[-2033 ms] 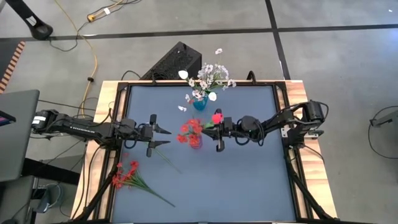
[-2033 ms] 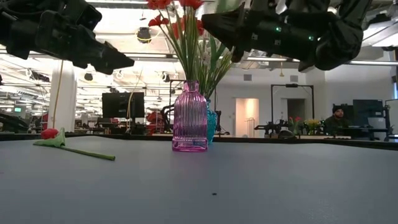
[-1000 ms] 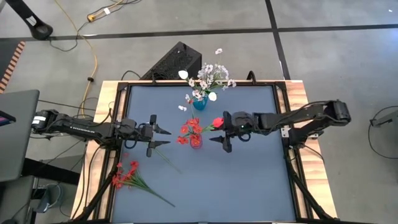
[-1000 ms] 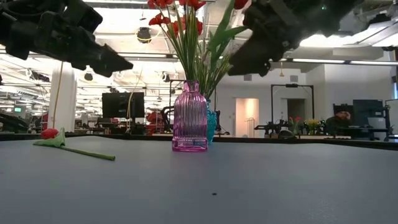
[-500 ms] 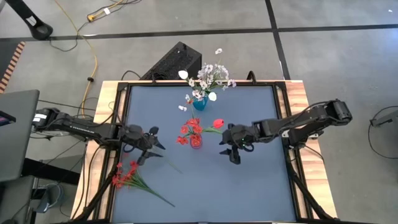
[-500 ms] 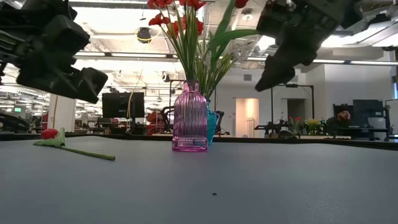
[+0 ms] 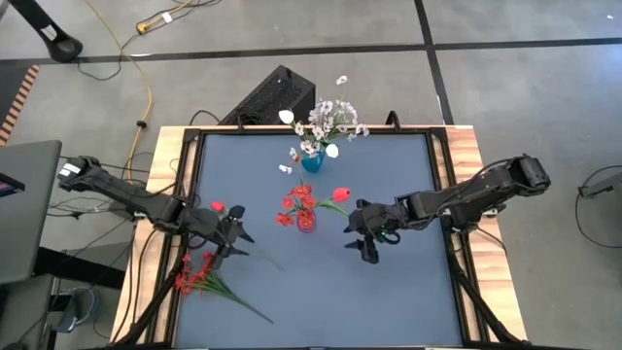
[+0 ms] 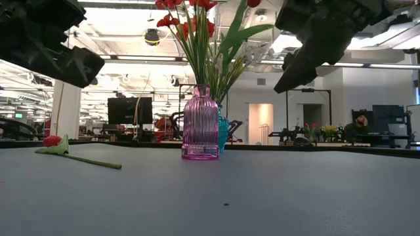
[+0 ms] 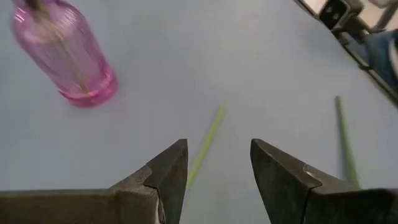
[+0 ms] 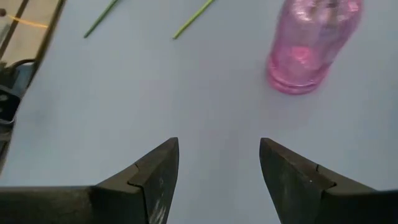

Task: Sort flowers into vase by color
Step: Put the red flowers into the purple vase

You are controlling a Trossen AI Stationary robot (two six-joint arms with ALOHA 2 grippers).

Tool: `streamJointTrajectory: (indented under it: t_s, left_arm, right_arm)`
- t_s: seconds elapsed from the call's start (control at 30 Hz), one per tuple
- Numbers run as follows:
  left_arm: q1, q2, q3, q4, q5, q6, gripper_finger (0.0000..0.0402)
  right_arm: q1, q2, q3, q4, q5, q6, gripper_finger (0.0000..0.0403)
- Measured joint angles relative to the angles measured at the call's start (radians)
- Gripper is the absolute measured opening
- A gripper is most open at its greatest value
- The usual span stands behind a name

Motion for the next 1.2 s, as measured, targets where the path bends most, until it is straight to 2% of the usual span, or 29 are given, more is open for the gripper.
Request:
streamJointTrajectory:
  t_s: [0.2,0.3,0.5,0.7,1.0,1.2]
  left_arm:
    - [-0.070,0.087,0.002,0.008,-0.041,-0.062,0.0165]
    - [-0.089,0.172,0.016,0.000,-0.017,-0.062,0.0165]
    - [-0.143,0.352,0.168,-0.054,0.068,-0.067,0.0164]
    - [-0.231,0.479,0.319,-0.250,0.080,-0.180,0.0164]
    - [-0.361,0.669,0.399,-0.248,0.072,-0.363,0.0164]
    - [-0.405,0.765,0.427,-0.249,0.079,-0.406,0.0164]
  right_arm:
    - [0.030,0.000,0.000,0.003,0.004,0.000,0.0249]
    - [0.040,0.000,0.000,0.003,0.032,0.000,0.0249]
    - [0.056,0.000,0.000,0.003,0.046,0.000,0.0249]
    - [0.055,0.000,0.000,0.007,0.047,-0.001,0.0249]
    - [0.064,0.000,0.000,0.007,0.049,-0.008,0.0249]
    - [0.083,0.000,-0.001,0.007,0.049,-0.010,0.0249]
